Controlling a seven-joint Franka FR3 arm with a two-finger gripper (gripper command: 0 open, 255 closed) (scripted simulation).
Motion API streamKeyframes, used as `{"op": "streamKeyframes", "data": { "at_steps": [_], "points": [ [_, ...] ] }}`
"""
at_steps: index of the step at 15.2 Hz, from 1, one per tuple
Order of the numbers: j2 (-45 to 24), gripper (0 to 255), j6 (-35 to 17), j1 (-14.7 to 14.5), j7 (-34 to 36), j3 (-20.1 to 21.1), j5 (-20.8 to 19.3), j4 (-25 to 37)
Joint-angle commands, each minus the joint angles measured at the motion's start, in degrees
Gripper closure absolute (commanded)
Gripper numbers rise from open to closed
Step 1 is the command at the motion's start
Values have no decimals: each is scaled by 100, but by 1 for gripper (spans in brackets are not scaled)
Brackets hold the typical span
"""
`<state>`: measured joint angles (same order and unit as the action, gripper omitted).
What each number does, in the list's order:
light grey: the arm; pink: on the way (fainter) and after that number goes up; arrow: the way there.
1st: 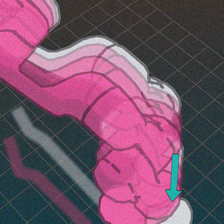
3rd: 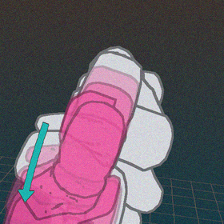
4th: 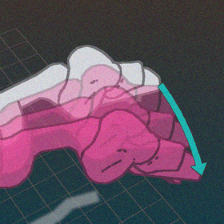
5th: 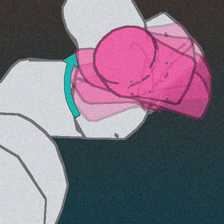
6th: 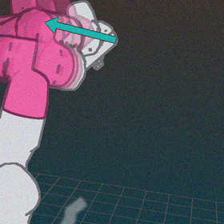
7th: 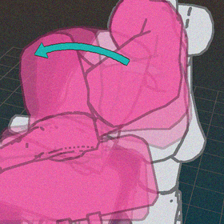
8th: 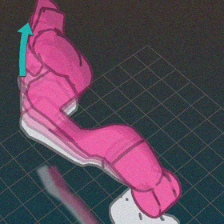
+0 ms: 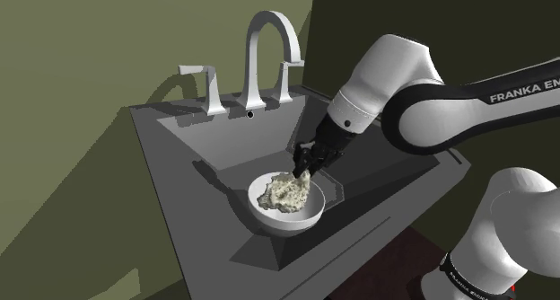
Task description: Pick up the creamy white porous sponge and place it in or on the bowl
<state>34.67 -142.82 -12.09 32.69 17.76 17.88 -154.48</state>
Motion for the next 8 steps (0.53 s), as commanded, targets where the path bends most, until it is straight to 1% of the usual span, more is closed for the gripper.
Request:
{"op": "streamKeyframes", "data": {
  "at_steps": [1, 6, 7, 8],
  "points": [
    [-11, 255, -29, -11, -4, 9, 7, -17],
    [-12, 255, -30, -14, -2, 6, 4, -17],
    [-14, 0, -31, -14, 0, 8, 4, -16],
    [-16, 0, -30, -12, -2, 7, 3, -13]
  ]
}}
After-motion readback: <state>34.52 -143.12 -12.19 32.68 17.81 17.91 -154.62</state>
